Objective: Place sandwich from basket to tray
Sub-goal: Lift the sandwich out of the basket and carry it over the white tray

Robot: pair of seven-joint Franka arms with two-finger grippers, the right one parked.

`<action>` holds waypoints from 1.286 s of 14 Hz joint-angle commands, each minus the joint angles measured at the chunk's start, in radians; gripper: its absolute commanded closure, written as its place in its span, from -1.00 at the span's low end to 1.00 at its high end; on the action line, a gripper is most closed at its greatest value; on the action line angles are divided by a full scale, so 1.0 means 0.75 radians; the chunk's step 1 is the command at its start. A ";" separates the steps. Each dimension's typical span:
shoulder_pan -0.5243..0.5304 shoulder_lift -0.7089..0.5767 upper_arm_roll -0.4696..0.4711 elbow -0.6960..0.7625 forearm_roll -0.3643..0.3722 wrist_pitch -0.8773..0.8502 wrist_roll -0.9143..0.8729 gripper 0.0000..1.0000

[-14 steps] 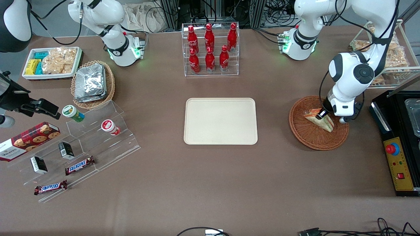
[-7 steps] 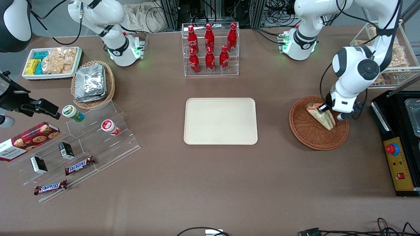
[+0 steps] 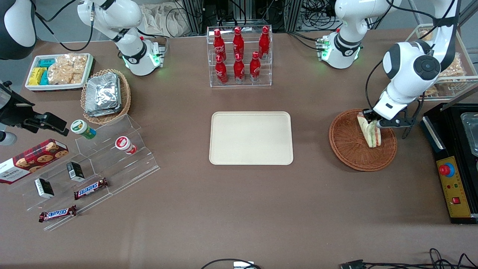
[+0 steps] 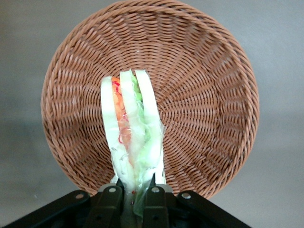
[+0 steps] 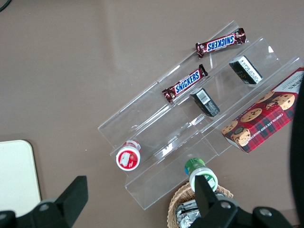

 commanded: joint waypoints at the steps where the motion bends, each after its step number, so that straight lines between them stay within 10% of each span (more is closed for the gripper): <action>1: -0.009 -0.035 -0.006 0.029 0.014 -0.039 0.146 0.82; 18: -0.028 0.151 -0.769 0.411 -0.115 -0.153 -0.561 0.73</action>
